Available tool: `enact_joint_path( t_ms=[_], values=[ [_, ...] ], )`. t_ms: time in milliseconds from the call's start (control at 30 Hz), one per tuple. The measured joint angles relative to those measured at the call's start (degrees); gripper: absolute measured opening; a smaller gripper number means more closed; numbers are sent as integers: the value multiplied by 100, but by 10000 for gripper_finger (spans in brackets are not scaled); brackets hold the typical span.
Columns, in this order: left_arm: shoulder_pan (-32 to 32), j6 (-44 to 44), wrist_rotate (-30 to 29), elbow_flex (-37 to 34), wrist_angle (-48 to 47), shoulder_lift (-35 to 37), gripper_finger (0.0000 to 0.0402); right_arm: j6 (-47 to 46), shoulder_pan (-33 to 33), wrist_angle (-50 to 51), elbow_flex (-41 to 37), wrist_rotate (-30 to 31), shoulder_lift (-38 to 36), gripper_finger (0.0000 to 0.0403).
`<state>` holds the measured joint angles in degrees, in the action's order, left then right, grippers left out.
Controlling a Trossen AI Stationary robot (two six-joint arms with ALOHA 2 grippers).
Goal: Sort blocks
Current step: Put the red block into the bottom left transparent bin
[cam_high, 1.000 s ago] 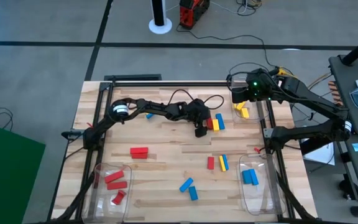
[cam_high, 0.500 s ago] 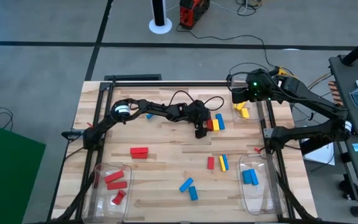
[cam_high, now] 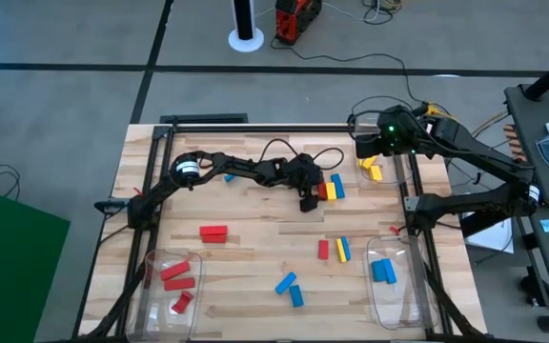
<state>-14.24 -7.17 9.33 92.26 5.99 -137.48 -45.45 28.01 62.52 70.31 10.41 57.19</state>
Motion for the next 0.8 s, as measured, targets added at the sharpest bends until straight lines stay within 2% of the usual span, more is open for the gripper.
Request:
enact_joint_path(
  t_ms=[300, 500, 800],
  values=[
    [-91, 78, -219, -32, -448, 289, 338, 27, 0, -2, 0, -7, 0, 43],
    [-234, 336, -253, -34, -1108, 525, 338, 139, 1, -3, 0, -8, 0, 43],
    [-204, 513, -134, -37, -1602, 1278, 338, 415, 1, -17, 0, -7, 0, 43]
  ],
)
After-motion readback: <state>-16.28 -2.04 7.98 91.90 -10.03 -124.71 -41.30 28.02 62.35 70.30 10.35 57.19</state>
